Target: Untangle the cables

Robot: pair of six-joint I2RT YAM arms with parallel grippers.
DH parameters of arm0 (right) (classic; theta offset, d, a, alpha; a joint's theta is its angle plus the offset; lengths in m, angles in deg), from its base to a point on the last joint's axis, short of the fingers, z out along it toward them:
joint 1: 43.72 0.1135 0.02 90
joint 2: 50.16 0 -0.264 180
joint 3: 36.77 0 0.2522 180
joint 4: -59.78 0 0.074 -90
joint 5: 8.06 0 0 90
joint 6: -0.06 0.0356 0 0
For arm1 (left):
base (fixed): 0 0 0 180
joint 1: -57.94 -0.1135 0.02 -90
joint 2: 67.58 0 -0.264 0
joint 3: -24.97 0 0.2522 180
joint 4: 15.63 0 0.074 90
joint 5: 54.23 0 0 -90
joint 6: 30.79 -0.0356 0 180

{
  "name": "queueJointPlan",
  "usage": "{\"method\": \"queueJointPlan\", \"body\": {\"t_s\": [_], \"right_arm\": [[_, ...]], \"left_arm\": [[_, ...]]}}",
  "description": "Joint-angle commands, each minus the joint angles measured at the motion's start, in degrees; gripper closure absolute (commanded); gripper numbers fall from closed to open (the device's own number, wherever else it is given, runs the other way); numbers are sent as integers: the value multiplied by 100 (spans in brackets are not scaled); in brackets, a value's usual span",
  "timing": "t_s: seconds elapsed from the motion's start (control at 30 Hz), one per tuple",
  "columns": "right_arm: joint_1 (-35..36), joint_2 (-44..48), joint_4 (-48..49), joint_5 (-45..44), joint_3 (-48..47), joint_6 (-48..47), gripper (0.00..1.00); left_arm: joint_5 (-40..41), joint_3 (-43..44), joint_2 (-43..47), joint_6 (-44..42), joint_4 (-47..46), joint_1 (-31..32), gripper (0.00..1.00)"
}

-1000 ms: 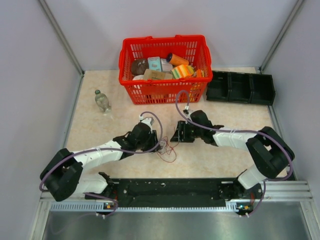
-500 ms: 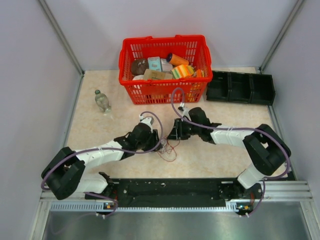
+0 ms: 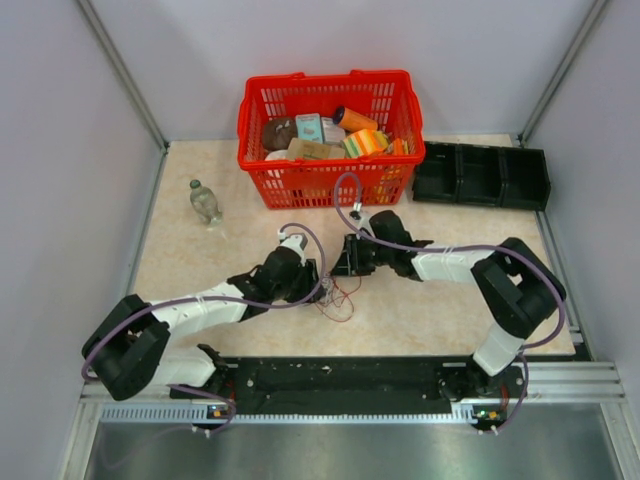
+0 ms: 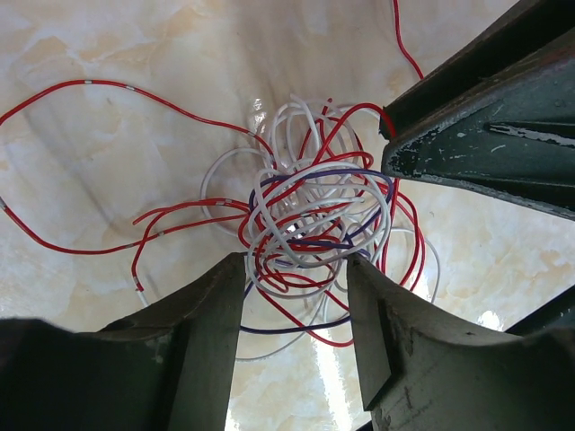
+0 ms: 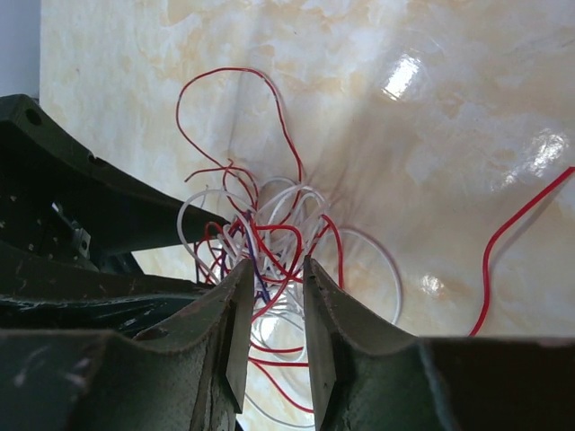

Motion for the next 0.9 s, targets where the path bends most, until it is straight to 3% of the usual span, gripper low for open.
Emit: {"method": "queueJointPlan", "body": {"t_s": [0.0,0.1,0.23,0.33,0.43,0.57,0.77,0.87], "right_arm": [[61,-78,51,-206,-211,-104,71],[61,-201,165,-40,-271,-34,76],[61,-202,253,-4,-290,54,100],[70,-26,227,39,-246,46,100],[96,141,358,276,-106,150,100],[105,404,736,636,114,484,100],[105,1106,413,463,194,591,100],[105,1704,-237,-99,63,380,100]], "left_arm": [[98,19,85,-69,-236,13,45],[150,168,-37,-86,-123,13,43],[229,309,-196,-78,-43,13,43],[239,309,-135,-95,-43,13,38],[194,423,-239,-191,114,13,25],[195,809,-652,-209,379,4,26],[668,1057,-987,63,757,4,66],[774,838,-733,168,626,4,74]]}}
